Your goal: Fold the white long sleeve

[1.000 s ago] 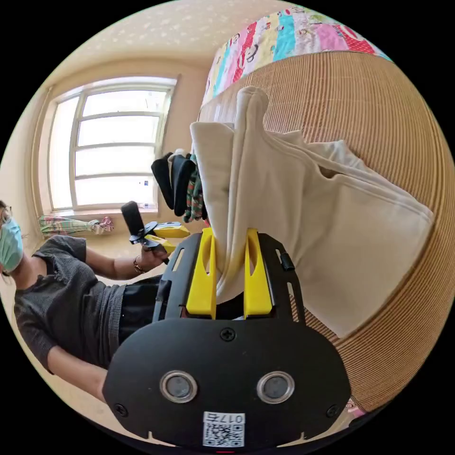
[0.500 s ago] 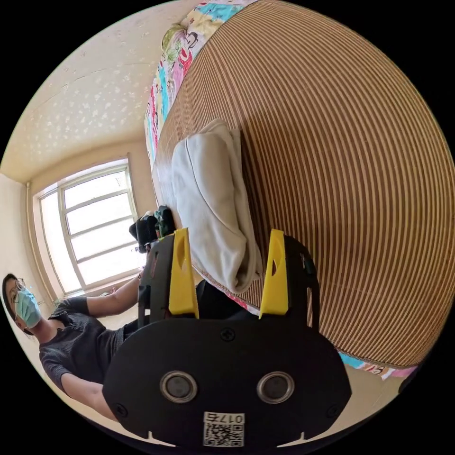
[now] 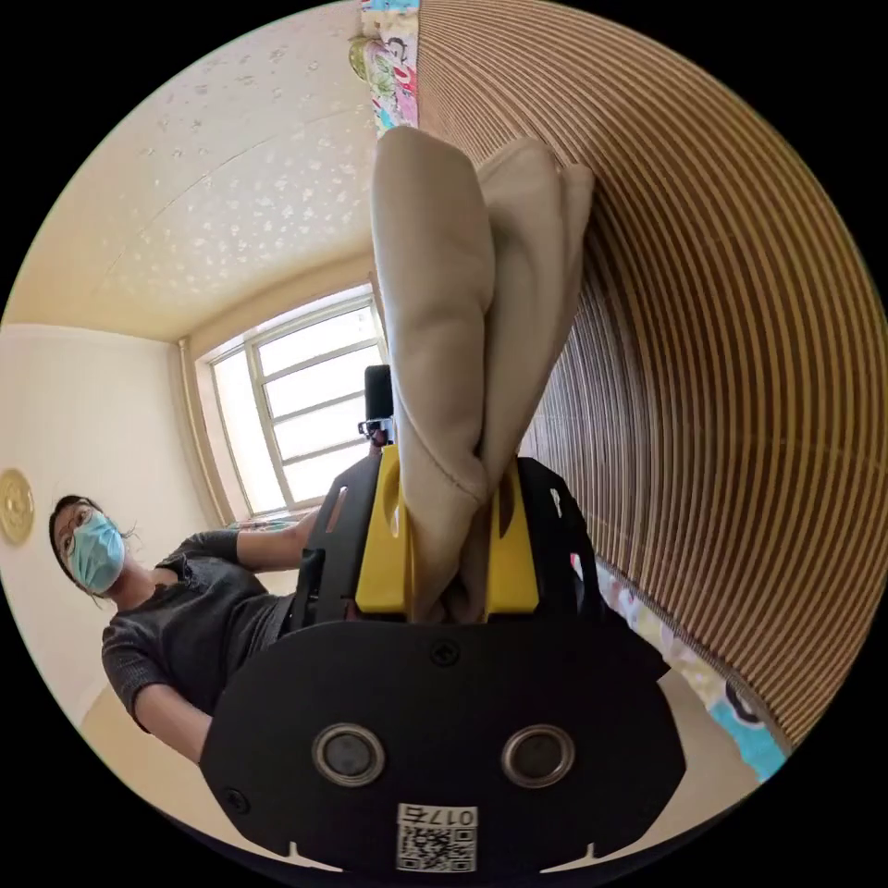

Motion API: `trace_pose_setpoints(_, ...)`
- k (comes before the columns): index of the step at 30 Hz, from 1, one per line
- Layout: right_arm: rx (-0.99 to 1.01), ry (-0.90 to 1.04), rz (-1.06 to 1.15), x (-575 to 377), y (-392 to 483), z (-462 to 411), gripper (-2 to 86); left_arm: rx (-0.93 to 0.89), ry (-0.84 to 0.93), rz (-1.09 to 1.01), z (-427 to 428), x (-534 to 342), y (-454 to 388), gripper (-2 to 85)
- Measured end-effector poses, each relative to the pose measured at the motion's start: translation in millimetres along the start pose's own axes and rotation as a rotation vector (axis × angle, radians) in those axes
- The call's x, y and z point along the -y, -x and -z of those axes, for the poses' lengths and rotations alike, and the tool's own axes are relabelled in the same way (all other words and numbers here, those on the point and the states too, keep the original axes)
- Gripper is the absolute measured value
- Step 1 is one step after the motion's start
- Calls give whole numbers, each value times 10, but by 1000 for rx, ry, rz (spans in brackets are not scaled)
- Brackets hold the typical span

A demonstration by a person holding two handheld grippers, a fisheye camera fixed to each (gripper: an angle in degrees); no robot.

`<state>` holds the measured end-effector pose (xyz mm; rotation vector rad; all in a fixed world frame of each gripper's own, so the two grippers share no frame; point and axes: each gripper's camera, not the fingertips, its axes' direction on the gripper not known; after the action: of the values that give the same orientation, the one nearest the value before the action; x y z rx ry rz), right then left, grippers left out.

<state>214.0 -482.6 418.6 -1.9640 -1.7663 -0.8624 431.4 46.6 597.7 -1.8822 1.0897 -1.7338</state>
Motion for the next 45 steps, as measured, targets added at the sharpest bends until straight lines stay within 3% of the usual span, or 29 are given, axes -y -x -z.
trace_pose_setpoints(7,-156,-111,96,-1091,630,1261,120,-72,69,-148,-1349,-36,-1256,135)
trace_pose_setpoints(13,-494,-168,130,-1360,1219,2408,128,-160,55,-283,-2630,520,-2233,138)
trace_pose_setpoints(17,-920,-248,-255,-1435,951,2763,143,-15,180,-290,-3447,789,-2395,143)
trace_pose_setpoints(19,-1006,-297,-460,-1579,713,2740,128,168,428,-247,-3917,727,-2179,133)
trace_pose_setpoints(20,-1026,-345,-502,-1698,630,2615,106,213,463,-251,-3952,666,-2114,131)
trace_pose_setpoints(22,-1028,-459,-448,-1910,618,2269,62,360,467,-327,-3752,329,-1872,113)
trace_pose_setpoints(24,-955,-620,-357,-2238,582,1601,28,400,454,-363,-3393,13,-1611,100)
trace_pose_setpoints(26,-864,-657,-275,-2433,476,989,18,428,421,-365,-2874,-337,-1295,85)
trace_pose_setpoints(29,-743,-622,-264,-2564,171,-100,9,549,252,-244,-1688,-1010,-713,54)
trace_pose_setpoints(34,-828,-440,-201,-2075,144,-1754,5,699,-297,54,457,-2591,-205,-6)
trace_pose_setpoints(38,-1122,-242,144,-1223,811,-3163,4,758,-683,163,1298,-3778,-185,-5)
trace_pose_setpoints(41,-1443,-104,485,-829,1259,-4368,4,626,-958,351,1679,-4697,93,-4)
trace_pose_setpoints(43,-1597,-132,617,-689,1419,-4999,4,484,-1090,443,1891,-5309,400,-1)
trace_pose_setpoints(45,-1587,-209,699,-545,1570,-5611,4,509,-1106,486,2048,-5658,565,3)
